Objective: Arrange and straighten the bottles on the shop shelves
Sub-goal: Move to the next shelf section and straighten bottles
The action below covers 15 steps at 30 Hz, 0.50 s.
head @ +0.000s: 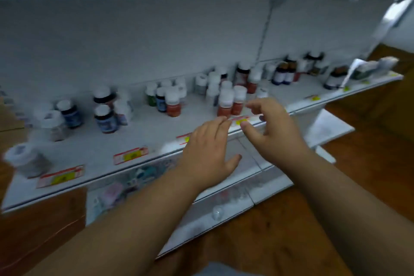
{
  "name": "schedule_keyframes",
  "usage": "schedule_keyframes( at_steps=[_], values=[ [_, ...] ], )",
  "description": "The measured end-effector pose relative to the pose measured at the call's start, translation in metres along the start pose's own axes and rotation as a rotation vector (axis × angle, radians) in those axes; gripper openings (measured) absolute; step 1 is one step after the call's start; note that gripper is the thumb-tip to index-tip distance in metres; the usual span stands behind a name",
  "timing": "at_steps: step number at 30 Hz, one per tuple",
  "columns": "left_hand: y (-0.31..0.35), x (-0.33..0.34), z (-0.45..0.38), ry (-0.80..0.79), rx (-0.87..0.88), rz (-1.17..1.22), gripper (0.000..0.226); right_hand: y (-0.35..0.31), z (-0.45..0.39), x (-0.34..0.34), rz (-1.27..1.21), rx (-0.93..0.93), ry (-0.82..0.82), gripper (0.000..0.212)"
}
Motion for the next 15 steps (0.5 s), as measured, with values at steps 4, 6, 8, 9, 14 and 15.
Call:
schedule_keyframes(
  at_steps=[4,6,8,9,14,15],
  values=[
    [0.077,0.059,-0.058,-0.071,0.089,0.065,0.078,0.100,0.013,-0.059,0.073,0.145,-0.002,0.032],
    [0.102,0.083,-0.088,-0.090,0.137,0.074,0.076,0.138,0.008,-0.077,0.071,0.169,0.012,0.030],
    [0.113,0.107,-0.118,-0.102,0.163,0.071,0.075,0.172,-0.001,-0.085,0.068,0.184,0.025,0.031],
    [0.118,0.121,-0.135,-0.106,0.168,0.075,0.075,0.191,-0.005,-0.089,0.066,0.202,0.034,0.032],
    [0.153,0.196,-0.225,-0.171,0.233,0.155,0.069,0.292,-0.027,-0.110,0.114,0.279,0.039,0.035],
    [0.161,0.212,-0.242,-0.195,0.245,0.171,0.069,0.311,-0.030,-0.115,0.126,0.308,0.032,0.035]
  ],
)
Point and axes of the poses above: each hand's wrist, its own z-axis away from the middle knuckle, its own x-axis out of the palm, y = z × x, the point moved 7 cm from there along -z, towards the middle knuckle, and after that the axes turned 13 degrees about z, right-handed, at the moved point
